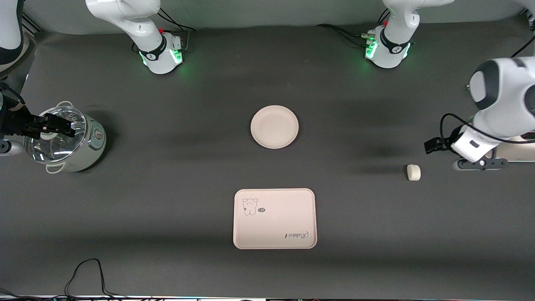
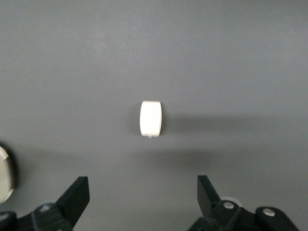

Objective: Place bun in plate and plate on tray
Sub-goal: 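Lower the left gripper onto the white bun and grasp it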

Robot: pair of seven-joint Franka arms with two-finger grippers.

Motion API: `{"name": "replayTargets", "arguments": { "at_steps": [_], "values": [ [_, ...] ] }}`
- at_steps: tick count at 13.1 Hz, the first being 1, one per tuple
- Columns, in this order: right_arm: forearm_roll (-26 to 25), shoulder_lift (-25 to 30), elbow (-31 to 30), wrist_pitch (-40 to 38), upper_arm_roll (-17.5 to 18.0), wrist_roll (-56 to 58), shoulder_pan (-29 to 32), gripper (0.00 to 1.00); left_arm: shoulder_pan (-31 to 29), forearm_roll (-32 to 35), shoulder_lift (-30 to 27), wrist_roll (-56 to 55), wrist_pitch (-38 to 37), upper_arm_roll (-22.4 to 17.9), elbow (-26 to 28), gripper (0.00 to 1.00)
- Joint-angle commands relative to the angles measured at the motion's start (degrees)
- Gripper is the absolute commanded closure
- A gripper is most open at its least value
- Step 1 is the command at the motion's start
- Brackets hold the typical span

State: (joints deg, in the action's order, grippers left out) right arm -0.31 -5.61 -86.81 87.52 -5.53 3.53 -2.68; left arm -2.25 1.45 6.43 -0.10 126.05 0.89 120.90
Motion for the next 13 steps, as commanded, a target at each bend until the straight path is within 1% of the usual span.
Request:
{"name": "replayTargets", "arguments": {
  "at_steps": [1, 3, 6, 7, 8, 9, 11, 12, 13],
  "values": [
    [-0.83, 0.43, -0.29, 0.01, -0.45, -1.34, -0.75, 0.0, -0.39, 0.05, 3.92, 1.06, 14.6, -0.36, 7.13, 0.0],
    [-0.83, 0.43, -0.37, 0.01, -0.45, -1.34, -0.75, 0.0, -1.53, 0.05, 8.4, 1.15, 23.68, -0.36, 9.61, 0.0],
    [-0.83, 0.43, -0.37, -0.07, -0.45, -1.34, -0.75, 0.0, -1.62, 0.22, 14.47, 1.15, 31.07, -0.36, 9.71, 0.0],
    [-0.83, 0.34, -0.37, -0.07, -0.45, -1.34, -0.75, 0.0, -1.62, 0.22, 15.62, 1.15, 32.23, -0.36, 9.71, 0.0],
    [-0.83, 0.34, -0.37, -0.07, -0.45, -1.34, -0.75, 0.0, -1.71, 0.22, 16.15, 1.15, 32.76, -0.36, 9.71, 0.03],
    [-0.83, 0.34, -0.37, -0.07, -0.45, -1.34, -0.75, 0.0, -1.71, 0.22, 16.33, 1.06, 33.12, -0.36, 9.71, 0.11],
    [-0.75, 0.34, -0.37, -0.07, -0.45, -1.34, -0.75, 0.0, -1.62, 0.22, 16.6, 1.06, 33.21, -0.36, 9.71, 0.4],
    [-0.83, 0.34, -0.37, -0.07, -0.45, -1.34, -0.75, 0.0, -1.62, 0.22, 16.6, 1.06, 33.21, -0.36, 9.62, 0.53],
    [-0.83, 0.34, -0.37, -0.07, -0.45, -1.34, -0.75, 0.0, -1.62, 0.22, 16.6, 1.06, 33.21, -0.36, 9.53, 0.61]
  ]
}}
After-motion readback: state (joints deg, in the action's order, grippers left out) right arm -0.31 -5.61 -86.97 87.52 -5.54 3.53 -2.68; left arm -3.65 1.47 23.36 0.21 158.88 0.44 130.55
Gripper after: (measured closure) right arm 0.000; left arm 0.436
